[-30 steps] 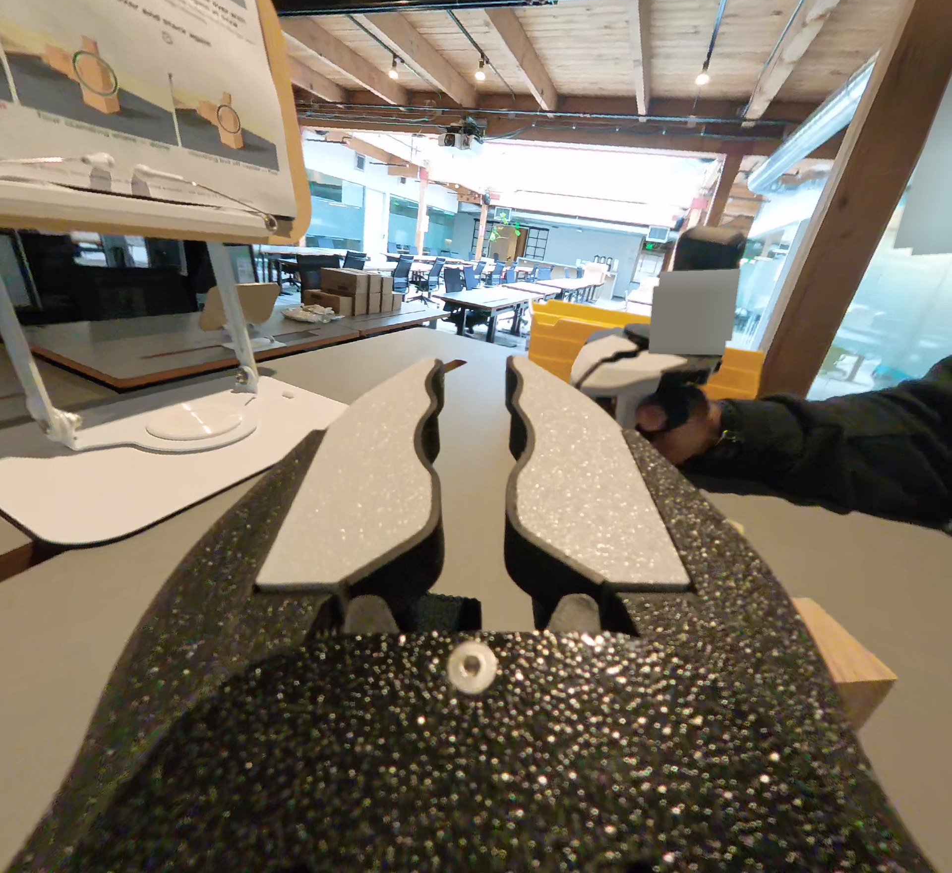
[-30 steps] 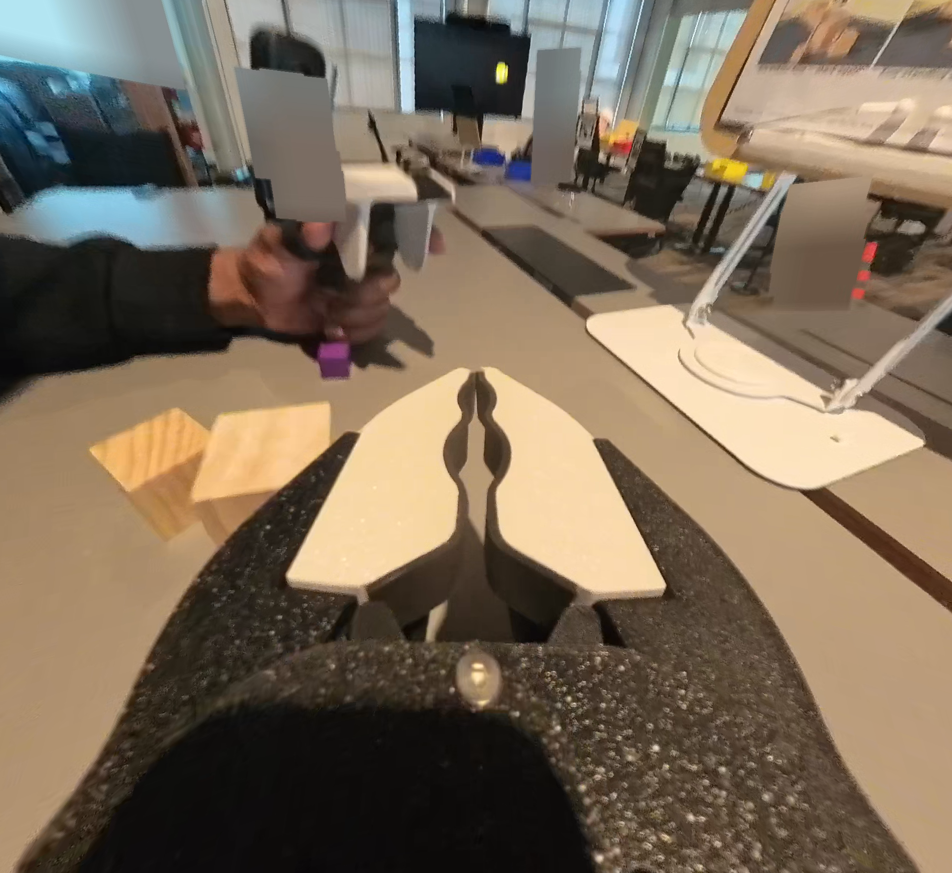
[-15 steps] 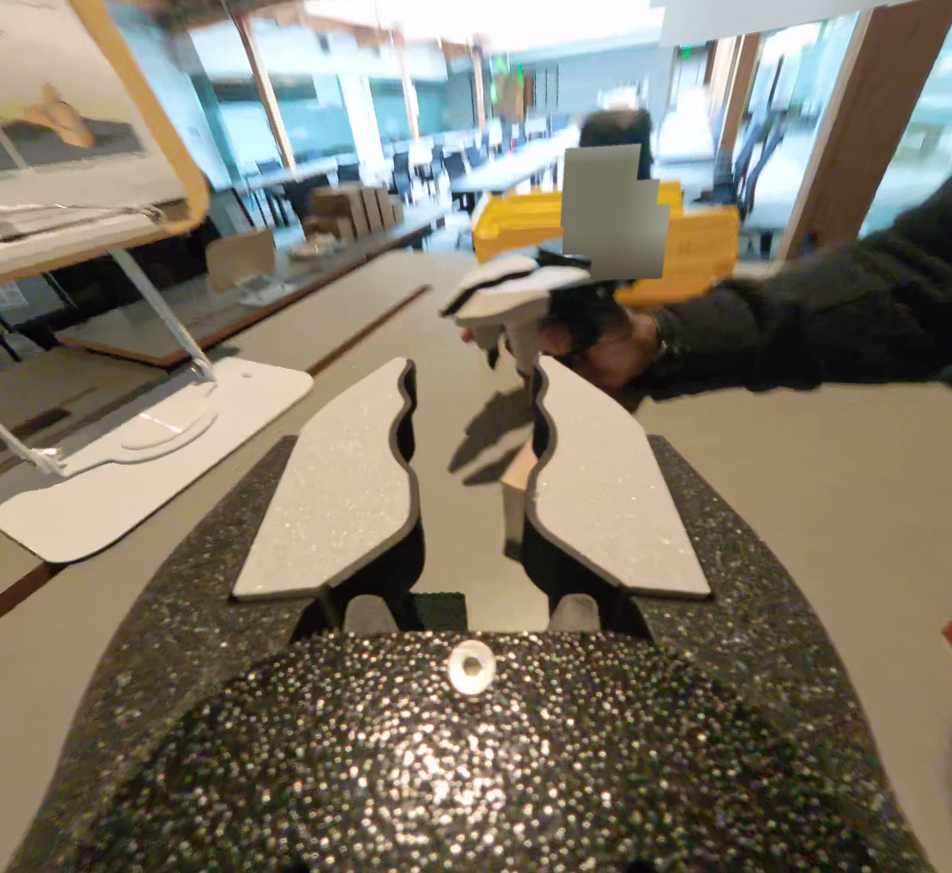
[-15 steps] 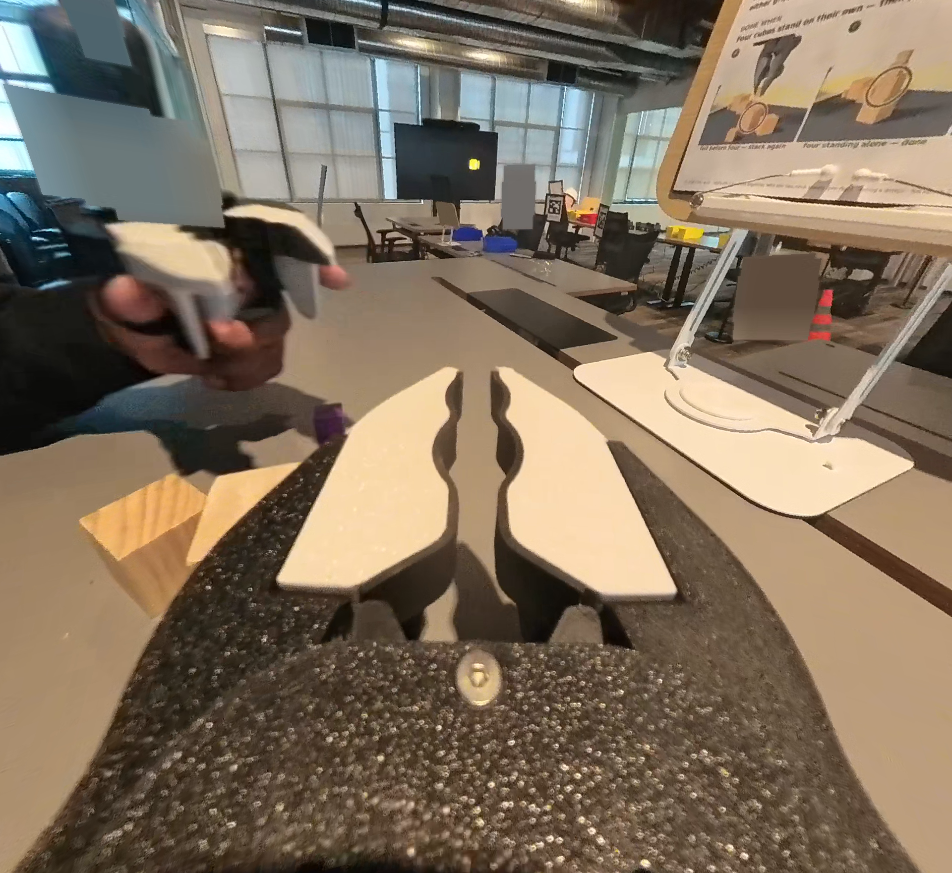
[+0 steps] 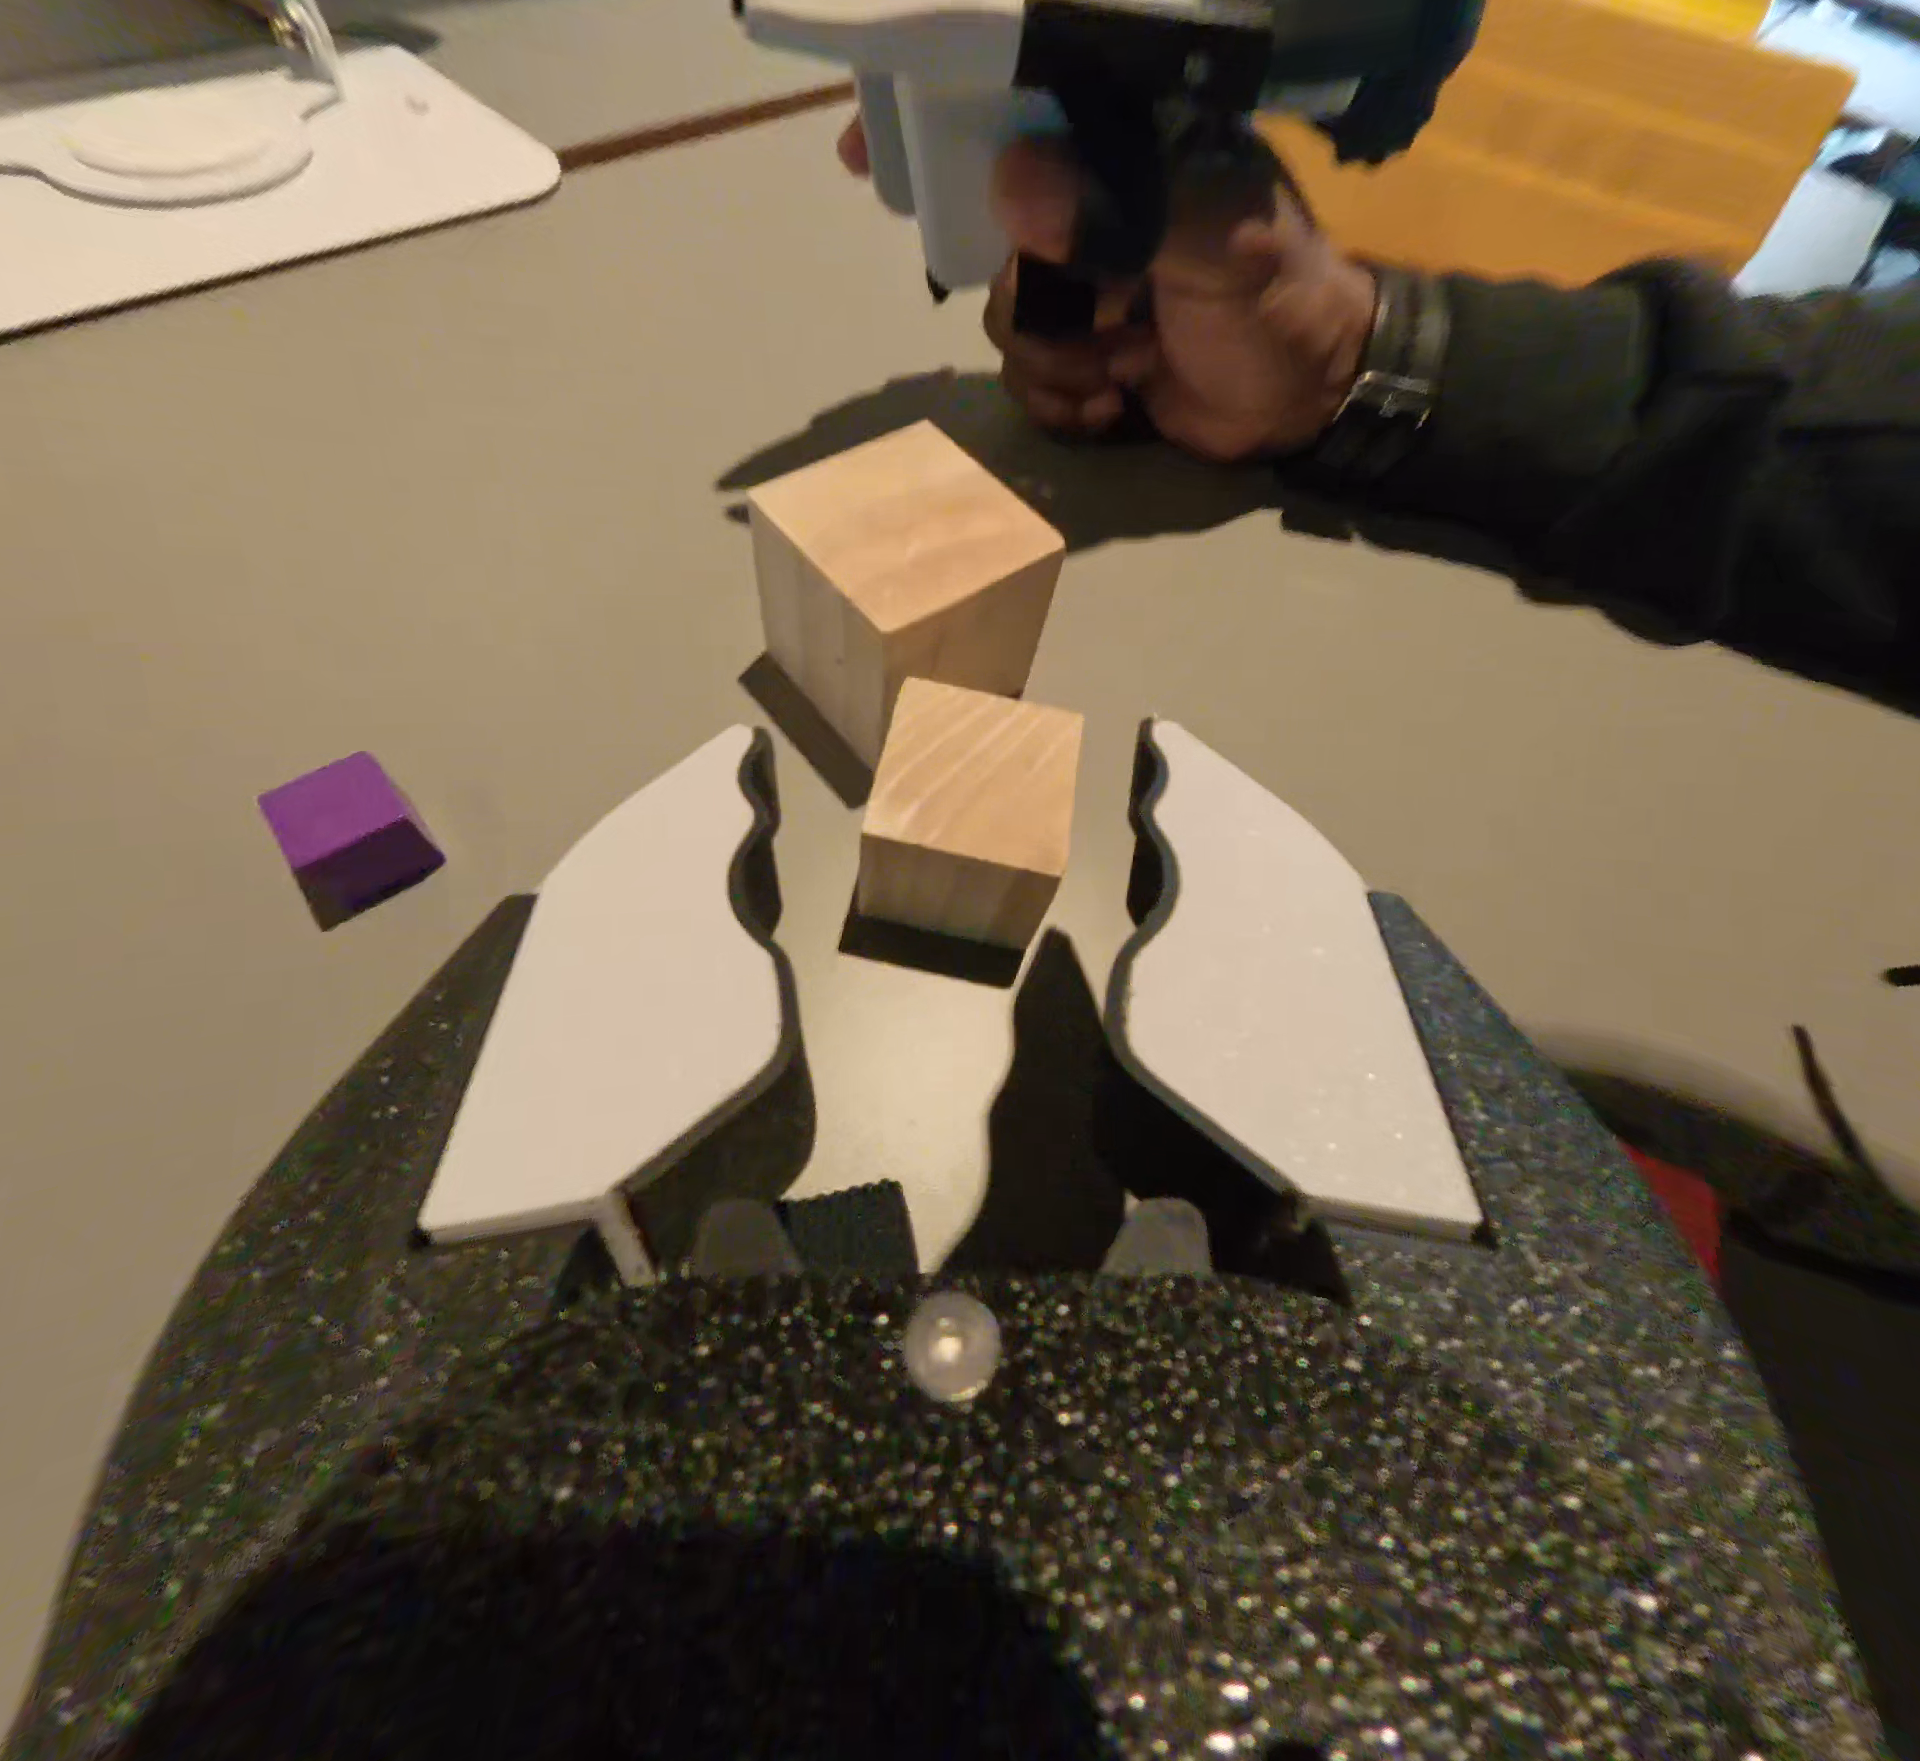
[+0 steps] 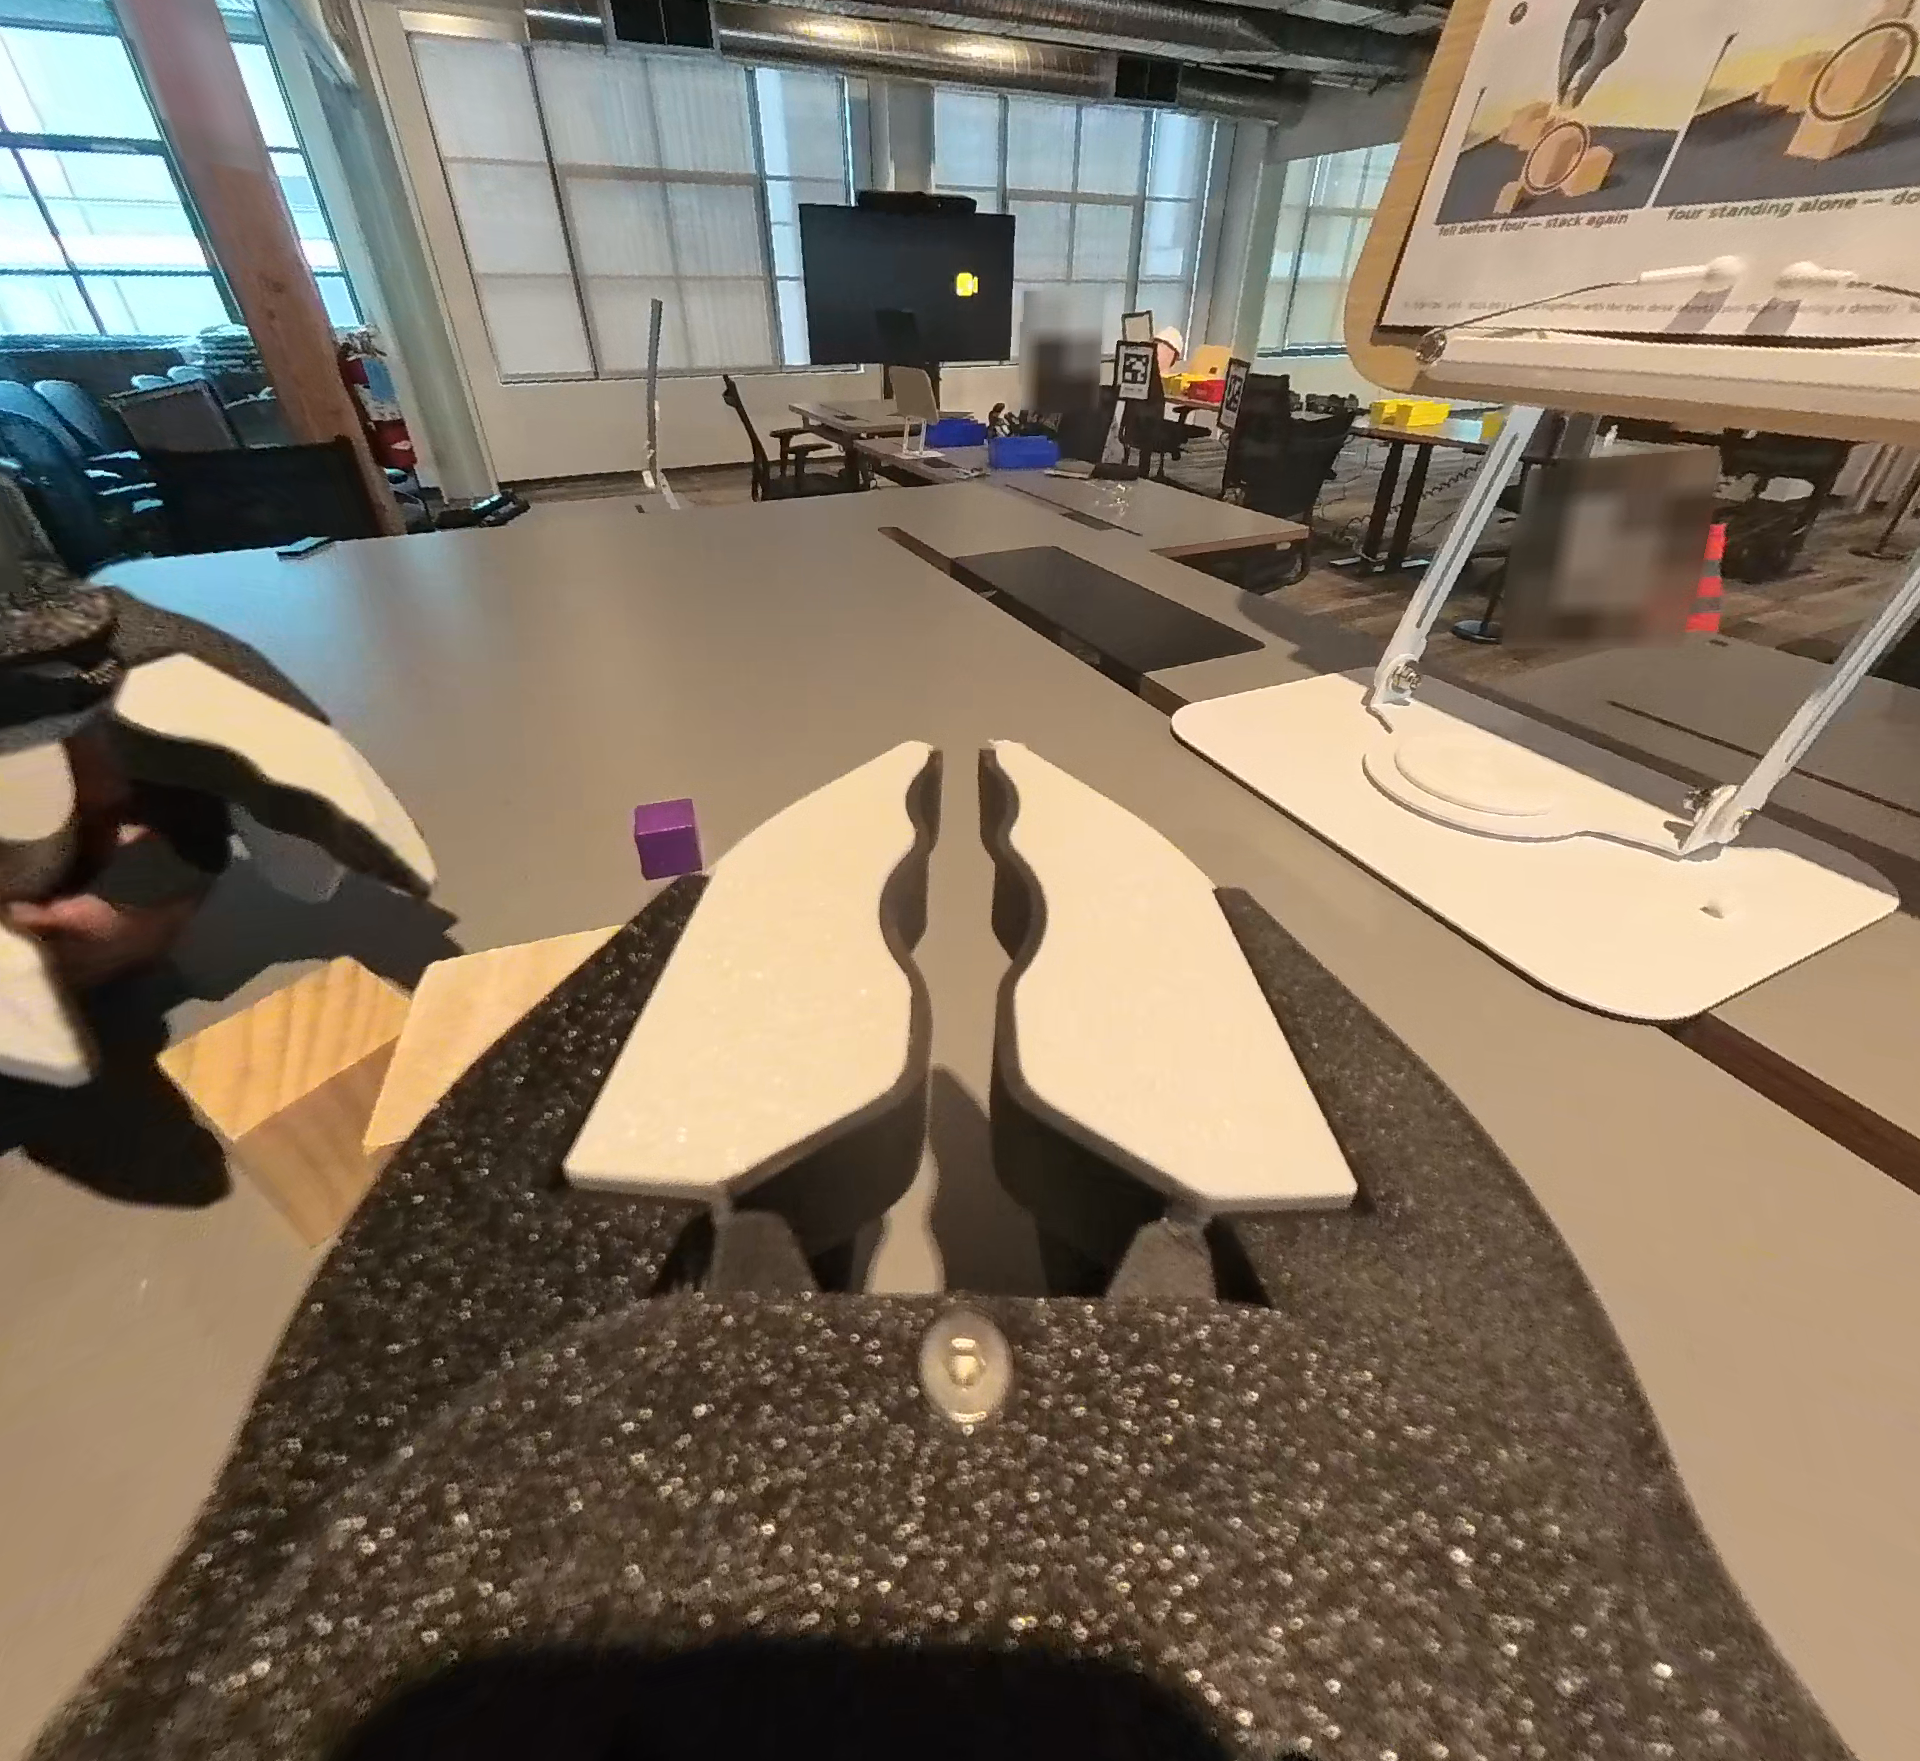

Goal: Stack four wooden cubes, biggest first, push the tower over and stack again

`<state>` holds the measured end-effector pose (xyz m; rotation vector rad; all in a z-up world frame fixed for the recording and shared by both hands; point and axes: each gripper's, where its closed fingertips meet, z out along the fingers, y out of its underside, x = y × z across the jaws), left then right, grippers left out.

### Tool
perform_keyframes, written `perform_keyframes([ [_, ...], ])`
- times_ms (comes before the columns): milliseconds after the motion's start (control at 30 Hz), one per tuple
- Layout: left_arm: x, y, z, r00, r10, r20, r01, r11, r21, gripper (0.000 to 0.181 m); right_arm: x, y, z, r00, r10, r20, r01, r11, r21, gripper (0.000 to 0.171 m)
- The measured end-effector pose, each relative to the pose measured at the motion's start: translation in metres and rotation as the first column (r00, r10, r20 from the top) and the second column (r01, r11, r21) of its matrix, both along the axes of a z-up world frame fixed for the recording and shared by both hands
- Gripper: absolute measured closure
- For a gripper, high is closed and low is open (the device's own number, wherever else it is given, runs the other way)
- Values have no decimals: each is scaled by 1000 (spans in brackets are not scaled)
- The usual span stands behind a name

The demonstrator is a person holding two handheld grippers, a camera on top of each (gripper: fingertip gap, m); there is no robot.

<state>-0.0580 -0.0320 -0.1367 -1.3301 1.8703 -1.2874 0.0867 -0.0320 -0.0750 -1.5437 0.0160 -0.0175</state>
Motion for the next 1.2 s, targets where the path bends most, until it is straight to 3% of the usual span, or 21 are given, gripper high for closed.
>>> perform_keyframes([
  [133,0,-5,-17,993,-41,-108,46,998,49,119,1,0,0,1000,-1,-9,1,1000,5,165],
  [233,-1,-11,-23,985,-96,-142,108,991,80,138,1,-1,1,1000,-1,-10,1,1000,7,166],
  [333,-12,-20,-20,960,-242,-143,254,965,70,138,1,0,0,1000,1,-12,-1,1000,4,166],
  [467,-16,-24,28,882,-468,57,462,882,96,138,1,0,0,1000,3,-14,-3,1000,3,167],
  [667,37,-18,81,702,-676,225,667,735,126,139,2,0,1,1000,6,-22,-6,1000,6,167],
  [867,61,-22,40,710,-684,165,683,727,71,139,3,-1,1,999,12,-37,-12,1000,9,167],
  [1200,63,-18,36,756,-641,132,643,765,36,138,1,1,-1,999,20,-34,-20,1000,-4,169],
])
